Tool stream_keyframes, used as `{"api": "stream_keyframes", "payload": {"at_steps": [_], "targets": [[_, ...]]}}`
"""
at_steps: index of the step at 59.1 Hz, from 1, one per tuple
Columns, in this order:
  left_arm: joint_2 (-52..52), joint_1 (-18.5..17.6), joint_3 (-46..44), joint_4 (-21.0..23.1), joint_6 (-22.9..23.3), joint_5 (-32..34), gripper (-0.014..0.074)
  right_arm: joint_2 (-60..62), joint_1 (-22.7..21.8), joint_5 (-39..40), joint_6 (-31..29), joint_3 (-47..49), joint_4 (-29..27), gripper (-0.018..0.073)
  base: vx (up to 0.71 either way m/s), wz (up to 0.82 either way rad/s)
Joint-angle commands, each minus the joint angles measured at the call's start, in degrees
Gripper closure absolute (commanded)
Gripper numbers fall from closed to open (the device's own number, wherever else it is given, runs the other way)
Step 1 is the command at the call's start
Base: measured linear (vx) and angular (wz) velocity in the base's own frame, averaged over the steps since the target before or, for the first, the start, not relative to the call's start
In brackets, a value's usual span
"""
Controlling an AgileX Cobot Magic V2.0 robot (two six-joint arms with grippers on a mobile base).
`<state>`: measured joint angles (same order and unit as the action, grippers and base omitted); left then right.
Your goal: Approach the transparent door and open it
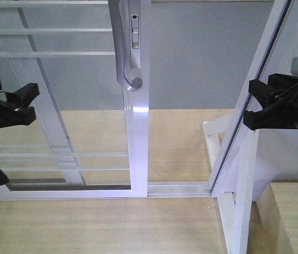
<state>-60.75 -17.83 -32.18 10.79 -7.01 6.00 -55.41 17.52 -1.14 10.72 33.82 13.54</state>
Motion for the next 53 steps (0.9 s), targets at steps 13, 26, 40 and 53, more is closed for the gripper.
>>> {"api": "stream_keyframes", "payload": {"at_steps": [13,26,40,53], "targets": [[-15.86,-7.27,-3.85,-2.21,0.11,28.34,0.0019,0.83,-0.14,3.22,-0.16,1.62,0.06,0.0277,0.0,0.0],[-27.46,-8.08,-13.28,-6.07,-0.08,33.05,0.0019,0.83,-0.14,3.22,-0.16,1.62,0.06,0.0277,0.0,0.0],[-36.14,-8.08,-26.2,-5.08,0.06,33.62,0.0019,0.83,-0.14,3.0,-0.21,1.62,0.11,0.0278,0.0,0.0],[-43.05,-7.87,-36.56,-3.11,-0.25,33.64,0.002,0.83,-0.14,2.93,-0.21,1.62,0.12,0.0278,0.0,0.0]]}}
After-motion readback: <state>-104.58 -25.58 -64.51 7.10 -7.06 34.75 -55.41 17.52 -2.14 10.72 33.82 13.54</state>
